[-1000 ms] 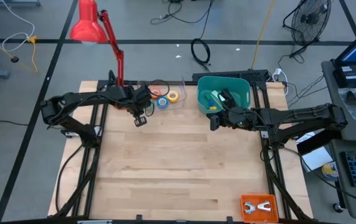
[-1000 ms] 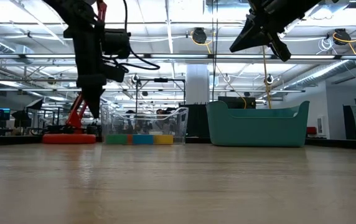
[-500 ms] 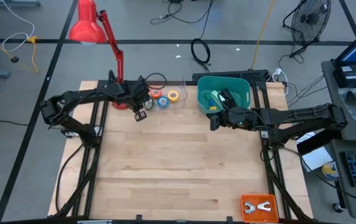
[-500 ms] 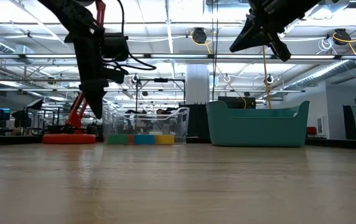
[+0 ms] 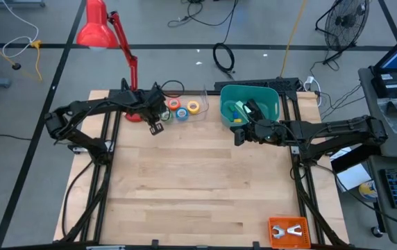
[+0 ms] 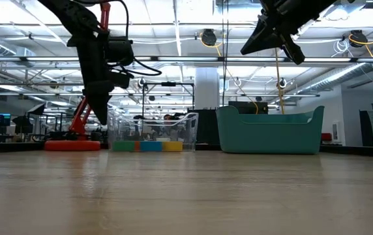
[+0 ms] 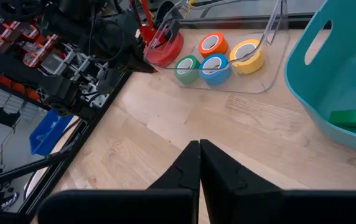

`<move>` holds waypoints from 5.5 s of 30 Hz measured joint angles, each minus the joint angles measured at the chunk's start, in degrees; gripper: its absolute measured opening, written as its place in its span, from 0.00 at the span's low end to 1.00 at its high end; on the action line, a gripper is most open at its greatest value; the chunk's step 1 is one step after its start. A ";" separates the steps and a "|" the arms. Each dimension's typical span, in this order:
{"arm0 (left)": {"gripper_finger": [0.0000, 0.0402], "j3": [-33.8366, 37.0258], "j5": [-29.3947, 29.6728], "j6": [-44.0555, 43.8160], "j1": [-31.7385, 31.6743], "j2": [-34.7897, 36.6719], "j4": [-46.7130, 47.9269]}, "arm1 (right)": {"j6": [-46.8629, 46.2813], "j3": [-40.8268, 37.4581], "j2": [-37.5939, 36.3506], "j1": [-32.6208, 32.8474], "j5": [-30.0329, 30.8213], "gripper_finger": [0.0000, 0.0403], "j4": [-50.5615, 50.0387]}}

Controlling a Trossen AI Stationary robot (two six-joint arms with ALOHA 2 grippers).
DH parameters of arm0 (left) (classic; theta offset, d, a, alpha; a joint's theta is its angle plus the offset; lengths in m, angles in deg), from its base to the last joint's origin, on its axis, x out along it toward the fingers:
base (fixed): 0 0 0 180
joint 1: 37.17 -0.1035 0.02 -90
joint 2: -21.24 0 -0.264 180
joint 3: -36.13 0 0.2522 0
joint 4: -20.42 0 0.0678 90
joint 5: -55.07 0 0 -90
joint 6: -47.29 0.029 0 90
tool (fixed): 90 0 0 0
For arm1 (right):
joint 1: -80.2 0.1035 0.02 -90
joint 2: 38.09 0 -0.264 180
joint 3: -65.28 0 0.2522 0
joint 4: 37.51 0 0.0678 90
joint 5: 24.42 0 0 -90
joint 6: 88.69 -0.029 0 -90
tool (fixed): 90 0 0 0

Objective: Pick and place Stapler, Stapler remover, tape
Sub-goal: Adjust the transparent bin, then adjust the green bin, then return to Home Position

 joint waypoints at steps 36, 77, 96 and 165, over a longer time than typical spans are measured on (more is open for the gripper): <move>0.00 0.00 -2.37 1.21 2.62 -3.99 -6.05 | -0.04 0.00 0.00 0.00 -2.62 0.00 0.03; 0.00 -0.07 -11.46 -8.29 8.83 10.27 -5.68 | -5.04 0.00 0.03 1.91 -10.20 0.00 -31.39; 0.00 -20.59 -19.27 -12.05 14.56 16.06 -2.91 | 4.39 -5.36 0.55 -7.97 -7.76 0.00 -30.18; 0.00 -26.38 -13.63 -13.62 19.93 16.00 2.17 | 9.24 -13.01 6.34 -14.47 0.10 0.00 -9.75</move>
